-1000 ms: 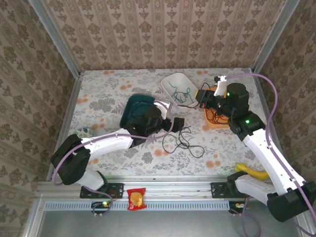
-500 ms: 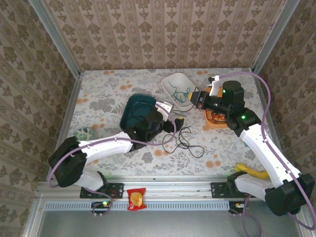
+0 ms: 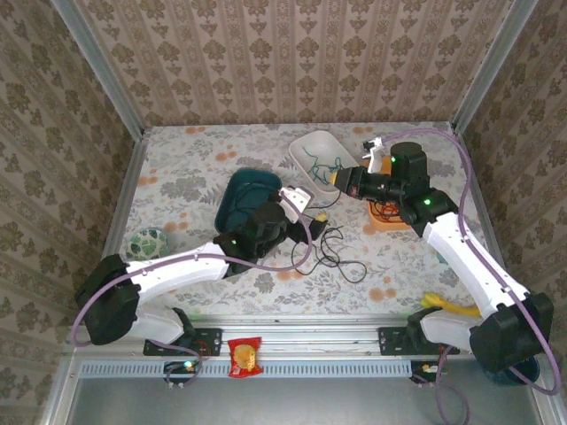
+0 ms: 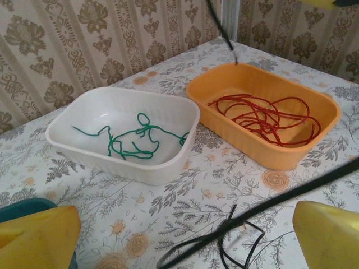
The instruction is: Untangle the cables
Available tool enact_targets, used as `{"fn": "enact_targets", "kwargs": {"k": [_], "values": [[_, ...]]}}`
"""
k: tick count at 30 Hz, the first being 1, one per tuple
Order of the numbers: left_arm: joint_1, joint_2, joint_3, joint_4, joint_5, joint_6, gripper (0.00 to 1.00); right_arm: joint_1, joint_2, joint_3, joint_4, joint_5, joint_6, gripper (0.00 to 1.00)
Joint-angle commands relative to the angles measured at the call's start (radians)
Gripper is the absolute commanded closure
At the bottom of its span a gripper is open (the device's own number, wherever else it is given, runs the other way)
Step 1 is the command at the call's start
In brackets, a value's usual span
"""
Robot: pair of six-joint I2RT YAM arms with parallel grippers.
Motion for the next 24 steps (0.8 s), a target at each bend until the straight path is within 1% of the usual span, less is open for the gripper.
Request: {"fn": "enact_targets", "kwargs": {"k": [1, 4, 5, 7, 10, 11, 12, 13, 14, 15, 16, 18, 19, 20, 21, 24], "values": [[-0.005, 0.040, 0.065, 0.017, 0.016, 0.059, 0.03, -0.004, 0.008, 0.014, 0.046, -0.116, 0.045, 1.00], [-0.001, 0.074, 0.096, 0.041, 0.017, 0.058, 0.05, -0.004, 0.022, 0.015, 0.035, -0.153, 0.048, 1.00], [0.002, 0.085, 0.111, 0.036, 0.024, 0.052, 0.11, -0.004, 0.023, 0.016, 0.023, -0.158, 0.042, 1.00], [0.003, 0.098, 0.132, 0.028, 0.043, 0.034, 0.26, -0.005, 0.023, 0.018, -0.001, -0.144, 0.030, 1.00], [0.004, 0.088, 0.121, 0.050, 0.079, -0.010, 0.69, -0.013, 0.027, 0.014, -0.031, -0.109, 0.021, 1.00], [0.006, 0.076, 0.108, 0.061, 0.084, -0.039, 0.87, -0.018, 0.032, 0.011, -0.040, -0.092, 0.024, 1.00], [0.010, 0.063, 0.095, 0.072, 0.088, -0.069, 0.98, -0.023, 0.035, 0.007, -0.048, -0.070, 0.029, 1.00], [0.020, 0.046, 0.074, 0.087, 0.088, -0.113, 1.00, -0.029, 0.040, 0.001, -0.056, -0.046, 0.036, 1.00], [0.031, 0.025, 0.051, 0.102, 0.086, -0.165, 1.00, -0.035, 0.044, -0.005, -0.063, -0.025, 0.044, 1.00], [0.046, 0.009, 0.031, 0.110, 0.082, -0.212, 1.00, -0.041, 0.049, -0.010, -0.069, -0.009, 0.052, 0.97], [0.063, -0.013, 0.006, 0.119, 0.066, -0.269, 1.00, -0.047, 0.053, -0.016, -0.070, 0.011, 0.062, 0.91], [0.099, -0.050, -0.031, 0.103, 0.030, -0.358, 1.00, -0.055, 0.061, -0.022, -0.071, 0.037, 0.071, 0.63], [0.119, -0.071, -0.048, 0.081, 0.006, -0.394, 1.00, -0.058, 0.060, -0.022, -0.076, 0.058, 0.075, 0.54], [0.138, -0.094, -0.065, 0.060, -0.019, -0.415, 1.00, -0.060, 0.060, -0.024, -0.077, 0.083, 0.074, 0.49], [0.157, -0.116, -0.081, 0.044, -0.039, -0.420, 1.00, -0.064, 0.055, -0.025, -0.080, 0.105, 0.075, 0.44], [0.221, -0.175, -0.100, -0.051, -0.087, -0.409, 1.00, -0.071, 0.036, -0.039, -0.090, 0.161, 0.071, 0.41]]}}
